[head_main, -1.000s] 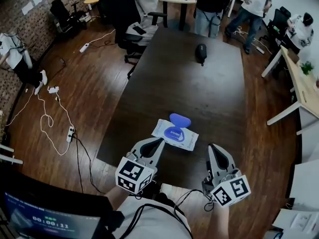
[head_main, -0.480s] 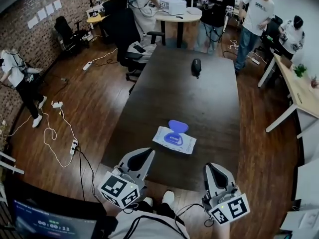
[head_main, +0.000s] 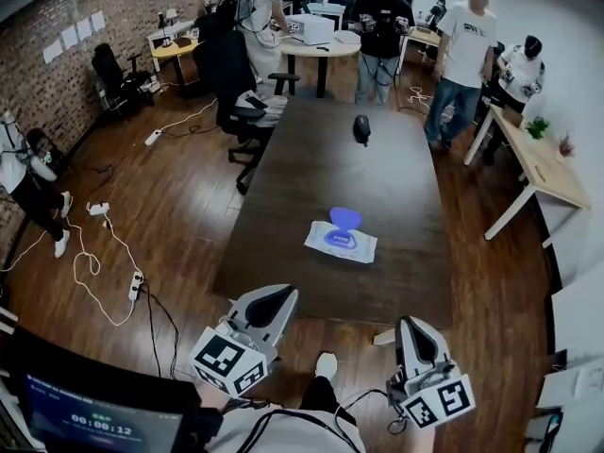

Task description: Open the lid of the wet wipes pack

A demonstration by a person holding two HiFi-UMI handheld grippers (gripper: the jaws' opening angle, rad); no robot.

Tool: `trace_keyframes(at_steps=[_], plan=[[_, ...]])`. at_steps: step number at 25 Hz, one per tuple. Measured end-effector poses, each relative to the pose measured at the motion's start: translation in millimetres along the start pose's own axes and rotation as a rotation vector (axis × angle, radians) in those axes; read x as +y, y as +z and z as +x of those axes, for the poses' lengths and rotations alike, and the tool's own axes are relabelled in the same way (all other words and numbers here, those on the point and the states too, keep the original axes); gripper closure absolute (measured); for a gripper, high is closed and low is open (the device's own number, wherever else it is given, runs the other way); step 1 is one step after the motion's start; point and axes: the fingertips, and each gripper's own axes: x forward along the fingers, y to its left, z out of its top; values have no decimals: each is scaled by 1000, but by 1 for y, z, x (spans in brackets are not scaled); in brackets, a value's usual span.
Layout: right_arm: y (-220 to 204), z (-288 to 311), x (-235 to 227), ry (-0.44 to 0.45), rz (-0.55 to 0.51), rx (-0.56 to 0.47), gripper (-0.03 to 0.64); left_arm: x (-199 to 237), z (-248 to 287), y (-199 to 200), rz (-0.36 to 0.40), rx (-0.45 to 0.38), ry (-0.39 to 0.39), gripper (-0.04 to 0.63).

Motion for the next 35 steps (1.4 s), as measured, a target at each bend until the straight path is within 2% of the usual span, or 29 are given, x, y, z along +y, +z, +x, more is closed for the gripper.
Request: trace_keyframes(at_steps=[3, 8, 14, 18, 23, 28, 35], plan=[[-9, -27, 42, -40, -7, -1, 609, -5, -52, -10, 8, 14, -41, 598], [-15, -77, 94, -76, 6, 5, 609, -17, -122, -17, -24, -1, -41, 598], [1, -138, 122, -75, -17, -32, 609, -75, -164, -12, -21, -9, -63, 598], [0, -137, 134, -67, -22, -41, 609, -74, -172, -14, -23, -13, -68, 598], [-3, -135, 137, -38, -40, 2, 609, -76, -168, -13, -44, -2, -55, 598], [18, -137, 136, 3, -60, 12, 609, -89, -156, 0, -47, -24, -62, 598], [23, -133, 128, 6, -66, 0, 608, -95, -143, 8, -59, -36, -68, 598]])
